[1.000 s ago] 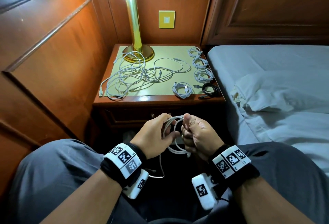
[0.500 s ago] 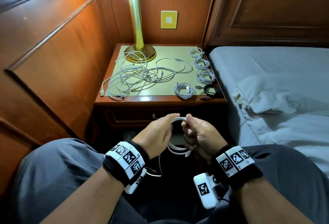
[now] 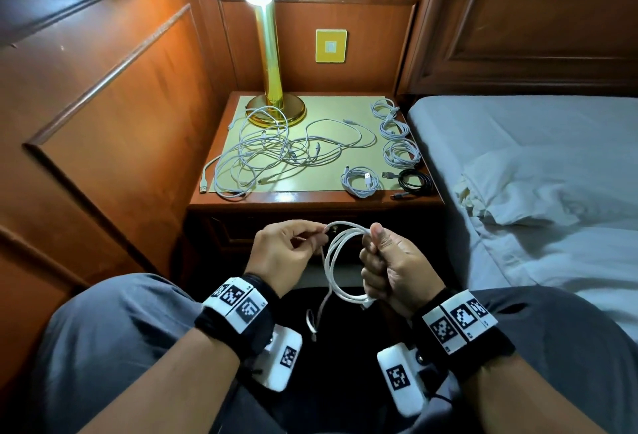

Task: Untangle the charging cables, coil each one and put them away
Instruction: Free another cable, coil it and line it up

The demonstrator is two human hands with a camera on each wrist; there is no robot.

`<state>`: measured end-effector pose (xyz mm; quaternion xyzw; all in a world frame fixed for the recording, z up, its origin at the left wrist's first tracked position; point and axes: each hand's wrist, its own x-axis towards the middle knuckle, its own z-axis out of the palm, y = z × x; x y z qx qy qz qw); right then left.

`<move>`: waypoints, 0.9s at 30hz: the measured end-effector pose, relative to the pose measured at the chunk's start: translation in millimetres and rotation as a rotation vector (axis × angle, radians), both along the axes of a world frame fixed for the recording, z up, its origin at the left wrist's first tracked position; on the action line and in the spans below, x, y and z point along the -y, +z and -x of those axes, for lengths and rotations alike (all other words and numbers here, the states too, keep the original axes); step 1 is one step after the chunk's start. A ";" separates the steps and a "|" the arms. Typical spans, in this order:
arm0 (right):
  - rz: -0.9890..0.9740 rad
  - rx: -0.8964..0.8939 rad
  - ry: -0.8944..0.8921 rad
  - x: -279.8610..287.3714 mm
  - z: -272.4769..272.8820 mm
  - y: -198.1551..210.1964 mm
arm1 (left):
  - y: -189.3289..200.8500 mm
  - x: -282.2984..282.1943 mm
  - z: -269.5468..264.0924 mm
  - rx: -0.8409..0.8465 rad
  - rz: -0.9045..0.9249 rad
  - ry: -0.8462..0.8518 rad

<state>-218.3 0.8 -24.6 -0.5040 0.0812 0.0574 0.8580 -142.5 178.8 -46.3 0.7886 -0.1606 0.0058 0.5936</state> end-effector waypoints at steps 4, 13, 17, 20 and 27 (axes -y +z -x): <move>0.098 0.034 -0.054 -5.4 -0.2 -2.5 | 2.1 10.1 9.3 -0.276 0.246 -0.016; 0.384 0.086 -0.163 -9.2 -5.9 -19.6 | 8.8 18.0 24.9 -0.522 0.431 -0.249; 0.609 0.147 -0.205 -4.9 -8.6 -29.1 | 5.2 17.1 19.5 -0.519 0.307 -0.293; 0.793 0.207 -0.238 -0.6 -8.5 -27.9 | 8.9 18.8 20.2 -0.530 0.289 -0.316; 1.005 0.306 -0.311 -0.2 -10.8 -24.3 | 5.5 24.1 18.9 -0.377 -0.043 -0.241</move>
